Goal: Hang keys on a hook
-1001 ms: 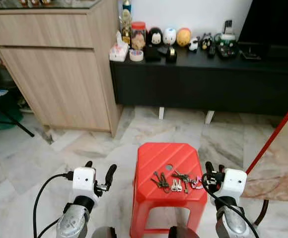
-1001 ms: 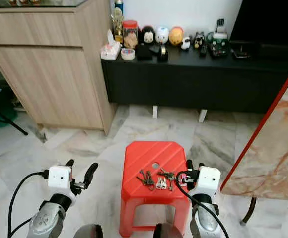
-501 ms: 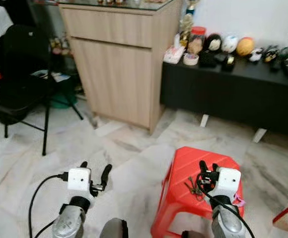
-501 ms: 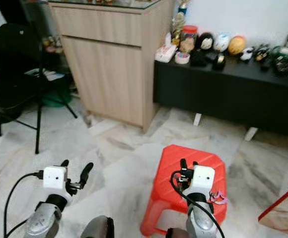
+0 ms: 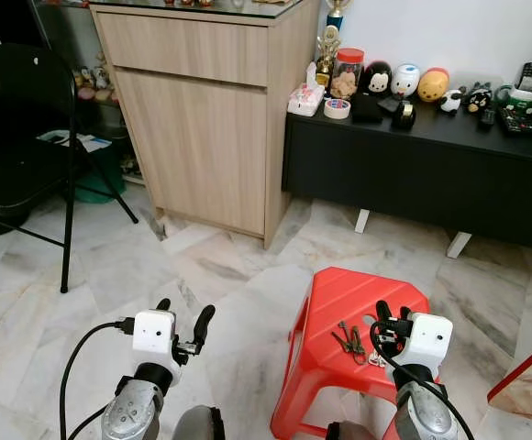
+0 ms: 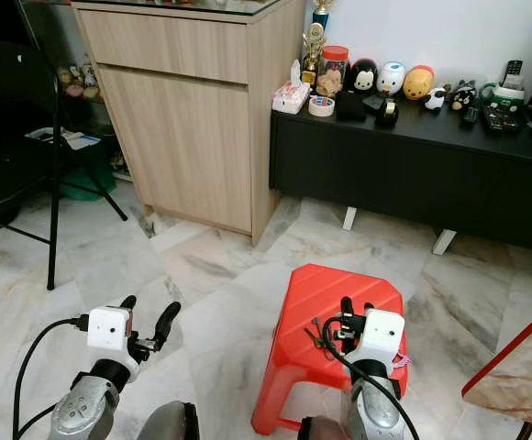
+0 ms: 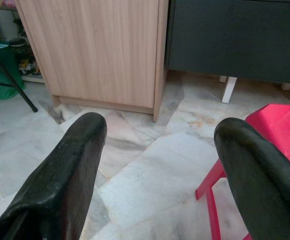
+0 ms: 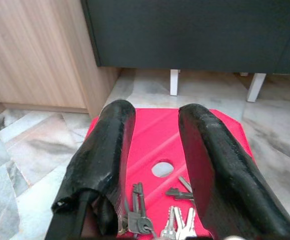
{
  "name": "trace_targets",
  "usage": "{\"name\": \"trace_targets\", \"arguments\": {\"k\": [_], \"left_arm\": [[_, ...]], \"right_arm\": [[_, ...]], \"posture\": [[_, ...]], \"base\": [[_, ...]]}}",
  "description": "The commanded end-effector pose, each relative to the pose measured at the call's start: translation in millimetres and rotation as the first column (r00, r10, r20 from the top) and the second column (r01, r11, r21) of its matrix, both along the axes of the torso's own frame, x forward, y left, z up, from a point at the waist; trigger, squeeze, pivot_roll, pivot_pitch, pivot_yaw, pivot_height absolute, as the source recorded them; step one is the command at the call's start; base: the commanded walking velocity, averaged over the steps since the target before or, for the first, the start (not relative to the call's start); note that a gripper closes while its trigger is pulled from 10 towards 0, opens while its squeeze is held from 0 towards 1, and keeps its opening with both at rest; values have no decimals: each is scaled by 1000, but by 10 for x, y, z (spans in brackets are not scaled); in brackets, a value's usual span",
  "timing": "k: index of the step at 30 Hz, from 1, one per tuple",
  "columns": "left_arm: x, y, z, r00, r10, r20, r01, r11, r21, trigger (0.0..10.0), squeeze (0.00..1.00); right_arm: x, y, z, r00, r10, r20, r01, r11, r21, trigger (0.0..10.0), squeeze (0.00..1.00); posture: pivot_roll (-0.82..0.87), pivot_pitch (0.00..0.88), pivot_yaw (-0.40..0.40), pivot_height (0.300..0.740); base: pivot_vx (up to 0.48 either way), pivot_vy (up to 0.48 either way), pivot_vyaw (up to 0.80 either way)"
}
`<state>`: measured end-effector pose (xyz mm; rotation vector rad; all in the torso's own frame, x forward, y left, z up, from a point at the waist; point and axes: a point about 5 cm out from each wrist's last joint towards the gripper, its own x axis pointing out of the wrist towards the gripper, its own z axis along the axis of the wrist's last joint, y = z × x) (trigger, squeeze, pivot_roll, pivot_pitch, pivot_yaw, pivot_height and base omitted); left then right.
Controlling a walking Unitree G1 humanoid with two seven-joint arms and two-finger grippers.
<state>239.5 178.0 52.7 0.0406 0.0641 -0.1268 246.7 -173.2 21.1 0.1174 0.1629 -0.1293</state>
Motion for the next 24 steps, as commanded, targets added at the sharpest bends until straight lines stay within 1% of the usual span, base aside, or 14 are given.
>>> {"name": "trace_targets", "arguments": {"k": [1, 3, 7, 10, 24], "left_arm": [[-3, 3, -14, 1000, 2, -8, -2, 1000, -4, 10000, 0], [-2, -10, -15, 1000, -2, -9, 2, 1000, -6, 10000, 0], [-4, -16, -16, 1000, -4, -9, 4, 1000, -7, 10000, 0], [-9, -8, -17, 1000, -2, -10, 2, 1000, -5, 10000, 0], [-12, -3, -15, 1000, -1, -9, 1, 1000, -6, 10000, 0]], "right_arm": [[3, -30, -7, 1000, -24, -2, 24, 1000, 6, 10000, 0], [5, -32, -11, 1000, -27, -8, 27, 1000, 5, 10000, 0], [7, -34, -16, 999, -28, -15, 29, 1000, 10, 10000, 0], [4, -29, -1, 1000, -28, 1, 27, 1000, 11, 10000, 0], [7, -4, 2, 1000, -18, 0, 18, 1000, 9, 10000, 0]], "posture": [[28, 4, -49, 626], [28, 4, -49, 626], [27, 6, -49, 626], [28, 7, -50, 626], [29, 8, -50, 626]], "base": [[0, 0, 0], [0, 0, 0], [0, 0, -522], [0, 0, 0], [0, 0, 0]]}}
